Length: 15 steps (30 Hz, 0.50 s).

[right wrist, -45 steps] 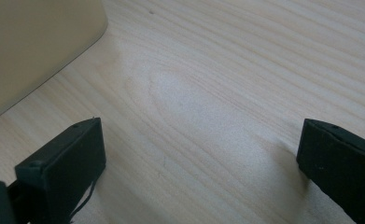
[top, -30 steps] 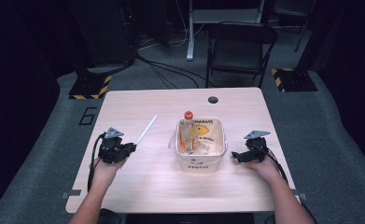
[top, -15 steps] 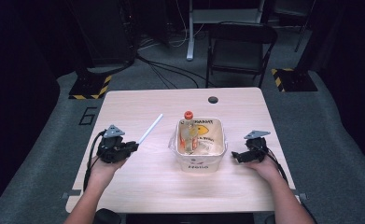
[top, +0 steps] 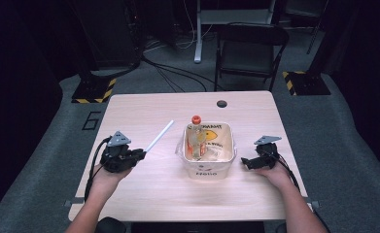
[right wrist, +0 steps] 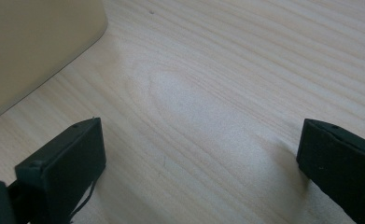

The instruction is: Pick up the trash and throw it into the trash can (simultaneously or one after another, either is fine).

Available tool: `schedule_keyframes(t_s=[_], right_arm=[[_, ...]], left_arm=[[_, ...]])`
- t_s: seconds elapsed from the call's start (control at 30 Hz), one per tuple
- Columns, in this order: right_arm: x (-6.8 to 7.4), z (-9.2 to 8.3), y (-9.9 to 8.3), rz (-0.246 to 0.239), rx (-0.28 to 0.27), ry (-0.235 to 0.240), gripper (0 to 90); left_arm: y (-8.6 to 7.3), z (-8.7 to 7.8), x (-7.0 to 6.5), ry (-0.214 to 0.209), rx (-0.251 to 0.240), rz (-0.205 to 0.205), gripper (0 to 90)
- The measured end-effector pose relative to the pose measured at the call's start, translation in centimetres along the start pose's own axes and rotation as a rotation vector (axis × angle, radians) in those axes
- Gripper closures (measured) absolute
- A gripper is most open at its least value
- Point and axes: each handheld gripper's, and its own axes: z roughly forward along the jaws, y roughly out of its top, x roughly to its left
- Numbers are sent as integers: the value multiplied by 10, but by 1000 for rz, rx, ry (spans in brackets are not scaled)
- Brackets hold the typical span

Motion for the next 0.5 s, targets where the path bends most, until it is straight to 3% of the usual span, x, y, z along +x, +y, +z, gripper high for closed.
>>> schedule_keyframes(t_s=[0.5], right_arm=[[0,0,0,-1,0,0,4]], left_arm=[[2,-11,-18,-39,-6,68,795]])
